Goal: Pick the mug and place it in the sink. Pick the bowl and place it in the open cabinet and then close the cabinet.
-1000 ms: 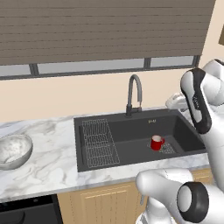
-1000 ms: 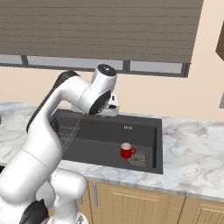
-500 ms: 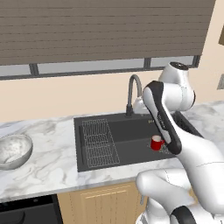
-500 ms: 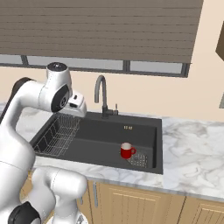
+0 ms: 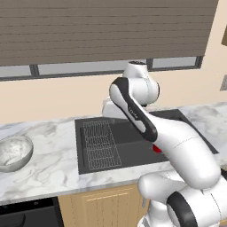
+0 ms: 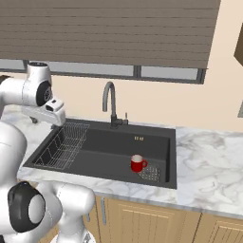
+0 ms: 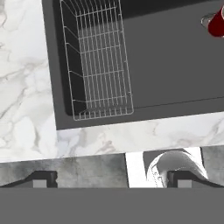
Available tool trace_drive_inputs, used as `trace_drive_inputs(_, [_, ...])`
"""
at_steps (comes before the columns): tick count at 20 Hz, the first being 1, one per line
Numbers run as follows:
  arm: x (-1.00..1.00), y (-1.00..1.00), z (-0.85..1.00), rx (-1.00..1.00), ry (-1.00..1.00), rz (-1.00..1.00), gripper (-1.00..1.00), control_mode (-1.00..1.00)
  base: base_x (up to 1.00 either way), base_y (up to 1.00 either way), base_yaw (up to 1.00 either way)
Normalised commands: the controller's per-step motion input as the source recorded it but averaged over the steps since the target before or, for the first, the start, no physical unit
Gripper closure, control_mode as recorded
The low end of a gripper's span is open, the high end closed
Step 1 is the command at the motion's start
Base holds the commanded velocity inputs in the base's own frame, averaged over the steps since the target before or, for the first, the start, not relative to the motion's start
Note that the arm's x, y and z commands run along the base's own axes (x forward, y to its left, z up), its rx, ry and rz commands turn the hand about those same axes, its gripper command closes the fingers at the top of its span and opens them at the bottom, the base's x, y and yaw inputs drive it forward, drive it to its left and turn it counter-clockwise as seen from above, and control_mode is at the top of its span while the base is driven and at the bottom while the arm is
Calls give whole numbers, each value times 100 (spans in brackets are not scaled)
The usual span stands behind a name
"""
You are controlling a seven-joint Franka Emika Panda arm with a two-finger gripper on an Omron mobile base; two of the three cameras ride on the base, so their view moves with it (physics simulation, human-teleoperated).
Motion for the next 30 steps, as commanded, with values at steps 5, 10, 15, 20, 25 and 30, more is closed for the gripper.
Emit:
trace_drive_inputs(5, [20, 100, 0, 0, 23, 0, -100, -100, 0, 0, 0])
trace_drive_inputs(10, [13, 99, -6, 1, 6, 0, -100, -100, 0, 0, 0])
trace_drive_inputs(15, [10, 96, -8, 0, 0, 0, -100, -100, 0, 0, 0])
trace_drive_inputs(20, [9, 87, -11, 0, -3, 0, -100, -100, 0, 0, 0])
trace_drive_inputs(25, [-23, 28, -52, 5, -23, 0, -100, -100, 0, 0, 0])
trace_drive_inputs(30, [-26, 3, -40, 21, -25, -5, -100, -100, 0, 0, 0])
